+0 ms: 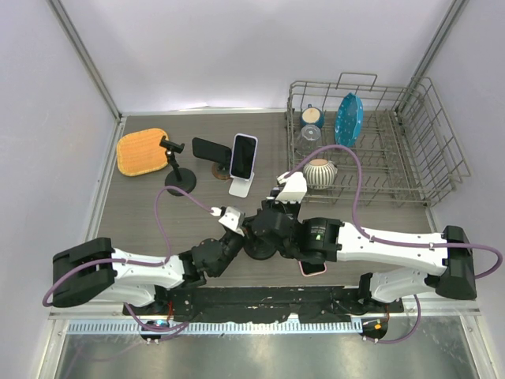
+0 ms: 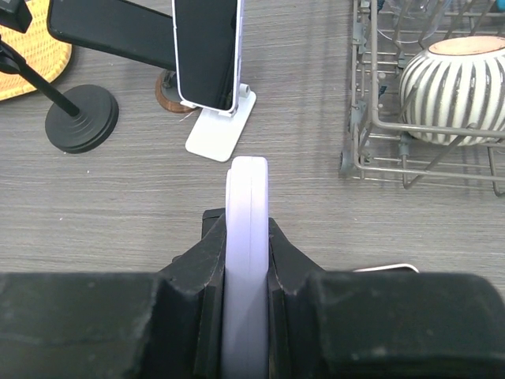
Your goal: Remove the phone from the phone stand
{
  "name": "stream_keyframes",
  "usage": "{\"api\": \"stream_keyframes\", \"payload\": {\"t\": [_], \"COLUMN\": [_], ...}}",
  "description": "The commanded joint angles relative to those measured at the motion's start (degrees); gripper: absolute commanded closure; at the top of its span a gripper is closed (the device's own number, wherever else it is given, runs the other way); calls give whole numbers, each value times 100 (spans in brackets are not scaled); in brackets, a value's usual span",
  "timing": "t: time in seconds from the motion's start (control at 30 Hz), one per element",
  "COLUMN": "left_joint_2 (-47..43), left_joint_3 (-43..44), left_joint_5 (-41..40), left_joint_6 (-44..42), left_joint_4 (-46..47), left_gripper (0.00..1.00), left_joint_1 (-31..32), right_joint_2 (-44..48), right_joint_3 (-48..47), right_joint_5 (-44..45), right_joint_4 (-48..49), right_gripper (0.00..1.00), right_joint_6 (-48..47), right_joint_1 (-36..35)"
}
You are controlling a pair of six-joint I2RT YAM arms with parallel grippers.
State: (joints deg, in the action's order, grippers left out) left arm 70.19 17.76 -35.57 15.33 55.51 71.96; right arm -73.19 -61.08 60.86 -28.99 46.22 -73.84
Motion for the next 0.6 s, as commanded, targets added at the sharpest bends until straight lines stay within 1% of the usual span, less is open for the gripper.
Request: {"api": "stream_keyframes", "payload": {"t": [0.0,0.43,0.53,0.57], "left_joint_2": [21,-199,-190,-164], "left_joint_3": [-211,-334,-317,-273], "left_joint_5": [-1004,-1162,-1145,-1145], "left_joint_6": [444,497,419,357], "left_joint_4": [118,75,13,-13], "left_gripper": [100,100,100,100], "left_joint_1": [63,72,63,63], "right_joint_2": [-117,-108,32,94], "right_joint_3": [-97,-167,-115,-63], "right_joint_5": [1384,1763,1701,1658], "right_joint_4": [-1319,-2145,-1918,-1760], "right_gripper": [99,99,99,99], "right_joint_6": [246,985,925,646], "right_joint_1": [186,283,283,292]}}
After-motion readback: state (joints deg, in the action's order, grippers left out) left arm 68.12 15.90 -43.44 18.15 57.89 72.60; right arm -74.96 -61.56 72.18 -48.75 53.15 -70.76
